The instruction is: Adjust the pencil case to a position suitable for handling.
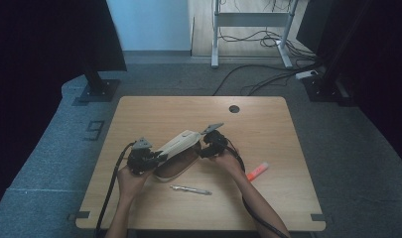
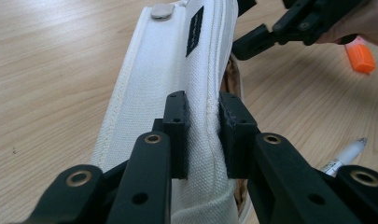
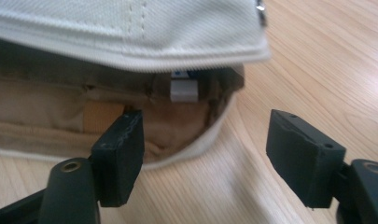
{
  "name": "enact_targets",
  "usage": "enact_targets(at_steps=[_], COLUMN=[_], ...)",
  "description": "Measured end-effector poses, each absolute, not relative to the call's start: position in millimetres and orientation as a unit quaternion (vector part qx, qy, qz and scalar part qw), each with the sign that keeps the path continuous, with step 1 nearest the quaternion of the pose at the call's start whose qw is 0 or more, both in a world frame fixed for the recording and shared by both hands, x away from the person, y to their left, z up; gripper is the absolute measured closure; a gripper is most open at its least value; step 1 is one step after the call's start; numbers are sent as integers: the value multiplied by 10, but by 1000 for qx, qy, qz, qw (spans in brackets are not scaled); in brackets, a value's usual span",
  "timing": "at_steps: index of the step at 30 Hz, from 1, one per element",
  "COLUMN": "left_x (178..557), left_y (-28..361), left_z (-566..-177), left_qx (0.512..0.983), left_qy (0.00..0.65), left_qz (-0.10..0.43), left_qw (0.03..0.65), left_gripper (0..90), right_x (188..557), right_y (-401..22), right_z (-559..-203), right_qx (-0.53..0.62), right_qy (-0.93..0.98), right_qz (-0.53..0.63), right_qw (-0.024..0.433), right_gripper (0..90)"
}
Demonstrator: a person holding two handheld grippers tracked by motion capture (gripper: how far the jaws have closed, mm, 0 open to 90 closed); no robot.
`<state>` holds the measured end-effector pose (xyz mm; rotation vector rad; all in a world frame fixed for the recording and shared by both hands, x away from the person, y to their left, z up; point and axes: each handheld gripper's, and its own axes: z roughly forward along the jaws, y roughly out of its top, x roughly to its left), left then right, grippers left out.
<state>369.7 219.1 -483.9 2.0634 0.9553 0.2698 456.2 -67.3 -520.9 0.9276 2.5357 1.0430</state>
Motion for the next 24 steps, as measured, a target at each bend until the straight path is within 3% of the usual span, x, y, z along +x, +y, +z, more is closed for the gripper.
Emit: enact_targets(at_steps=[18, 24], left_x=[3696, 3698], left_y=[2191, 2192], left_z=[-4846, -4849], left_qx=[823, 823], left_qy=[375, 375], left_qz=[106, 105], left_qw=[413, 413], left_gripper=[743, 742], right_x=[4354, 4278], right_y=[-1045, -1172], right_z=[-5123, -5065], right_qx=[344, 350], right_qy=[861, 855], right_qz=[347, 353], right_qw=[143, 149], right_gripper=[68, 58])
